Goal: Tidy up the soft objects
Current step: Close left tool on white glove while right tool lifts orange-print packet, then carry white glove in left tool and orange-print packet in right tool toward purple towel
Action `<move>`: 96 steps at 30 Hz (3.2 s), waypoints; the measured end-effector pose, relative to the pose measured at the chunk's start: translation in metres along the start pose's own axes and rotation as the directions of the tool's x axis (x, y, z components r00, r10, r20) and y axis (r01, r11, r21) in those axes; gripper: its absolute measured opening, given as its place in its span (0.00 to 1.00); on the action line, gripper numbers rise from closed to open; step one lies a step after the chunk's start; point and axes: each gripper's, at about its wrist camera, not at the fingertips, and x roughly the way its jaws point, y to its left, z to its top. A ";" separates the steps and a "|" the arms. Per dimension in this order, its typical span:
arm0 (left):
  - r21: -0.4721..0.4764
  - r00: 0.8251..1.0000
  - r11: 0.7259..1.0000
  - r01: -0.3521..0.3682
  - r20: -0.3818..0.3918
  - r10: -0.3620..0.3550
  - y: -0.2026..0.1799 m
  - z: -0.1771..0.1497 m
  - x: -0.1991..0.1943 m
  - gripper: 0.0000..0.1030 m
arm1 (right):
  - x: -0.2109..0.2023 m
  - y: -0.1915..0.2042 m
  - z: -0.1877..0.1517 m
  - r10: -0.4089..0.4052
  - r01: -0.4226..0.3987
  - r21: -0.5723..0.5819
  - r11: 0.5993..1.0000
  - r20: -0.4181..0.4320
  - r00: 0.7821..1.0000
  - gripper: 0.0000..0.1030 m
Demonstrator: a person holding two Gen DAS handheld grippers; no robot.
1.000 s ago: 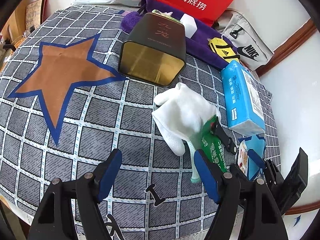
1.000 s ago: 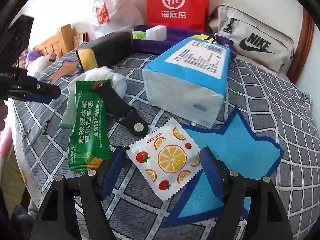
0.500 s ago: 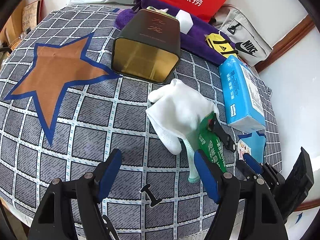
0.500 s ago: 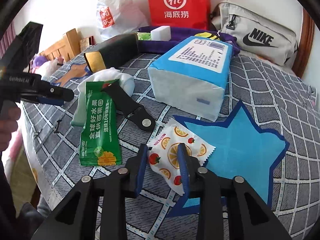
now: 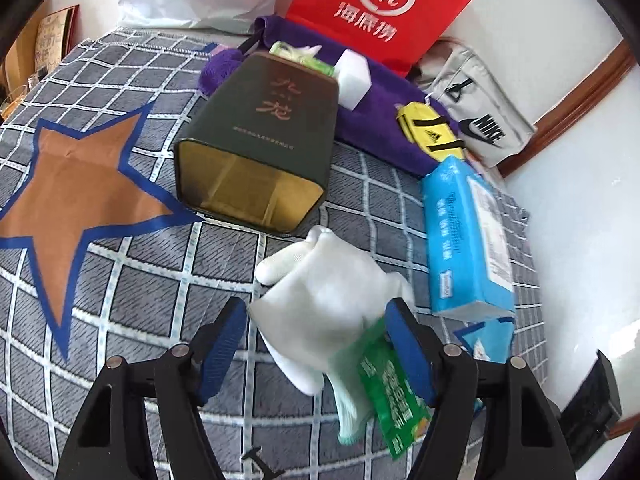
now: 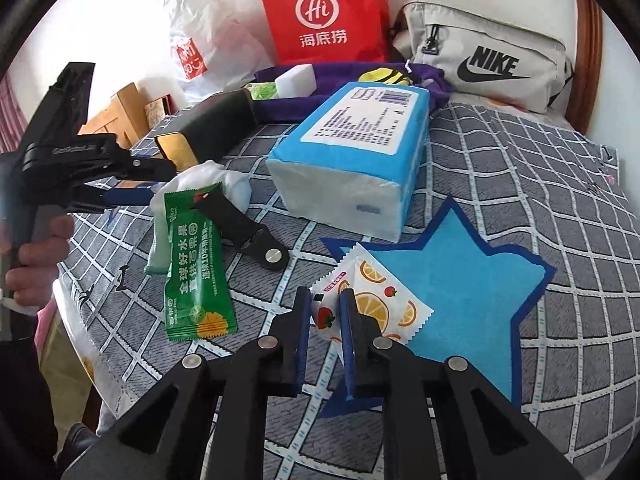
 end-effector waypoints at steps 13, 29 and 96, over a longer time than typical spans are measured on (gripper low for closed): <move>0.035 0.999 0.998 0.042 0.003 -0.042 0.001 0.000 -0.004 0.12 | 0.005 -0.002 0.009 -0.010 0.010 0.019 1.000 -0.013 1.000 0.13; 0.004 0.985 0.998 0.067 0.157 -0.067 0.017 0.005 -0.090 0.12 | -0.030 0.022 0.032 -0.002 0.001 0.005 1.000 0.055 0.998 0.06; 0.093 0.972 0.992 0.089 0.208 -0.107 -0.045 0.183 -0.072 0.12 | -0.007 -0.033 0.246 -0.018 0.020 -0.006 1.000 0.236 0.972 0.05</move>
